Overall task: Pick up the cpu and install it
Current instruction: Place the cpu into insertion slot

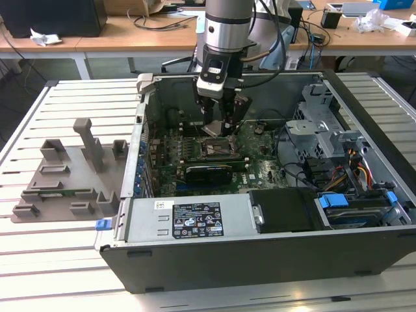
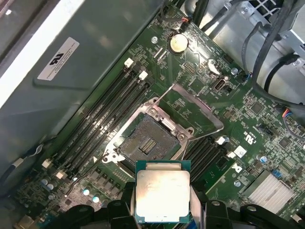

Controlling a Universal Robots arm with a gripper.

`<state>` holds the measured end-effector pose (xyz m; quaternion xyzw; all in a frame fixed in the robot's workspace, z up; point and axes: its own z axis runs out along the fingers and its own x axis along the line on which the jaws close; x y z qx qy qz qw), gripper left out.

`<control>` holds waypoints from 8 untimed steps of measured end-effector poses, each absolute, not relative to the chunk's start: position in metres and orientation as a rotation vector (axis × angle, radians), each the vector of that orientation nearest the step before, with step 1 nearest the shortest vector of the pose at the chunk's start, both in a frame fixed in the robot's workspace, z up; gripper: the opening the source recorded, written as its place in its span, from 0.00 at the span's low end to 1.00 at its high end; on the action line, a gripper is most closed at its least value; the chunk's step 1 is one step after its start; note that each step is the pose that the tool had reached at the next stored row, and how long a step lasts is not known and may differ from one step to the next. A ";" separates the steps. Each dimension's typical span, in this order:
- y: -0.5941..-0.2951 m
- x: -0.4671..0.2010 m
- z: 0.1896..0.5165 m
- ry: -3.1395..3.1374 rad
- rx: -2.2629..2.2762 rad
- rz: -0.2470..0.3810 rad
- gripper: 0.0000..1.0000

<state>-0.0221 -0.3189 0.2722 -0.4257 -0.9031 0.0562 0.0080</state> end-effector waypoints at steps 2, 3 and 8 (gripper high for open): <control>-0.319 -0.022 0.272 -2.813 -1.349 0.176 0.54; -0.319 -0.022 0.272 -2.810 -1.355 0.175 0.54; -0.319 -0.022 0.272 -2.790 -1.393 0.175 0.54</control>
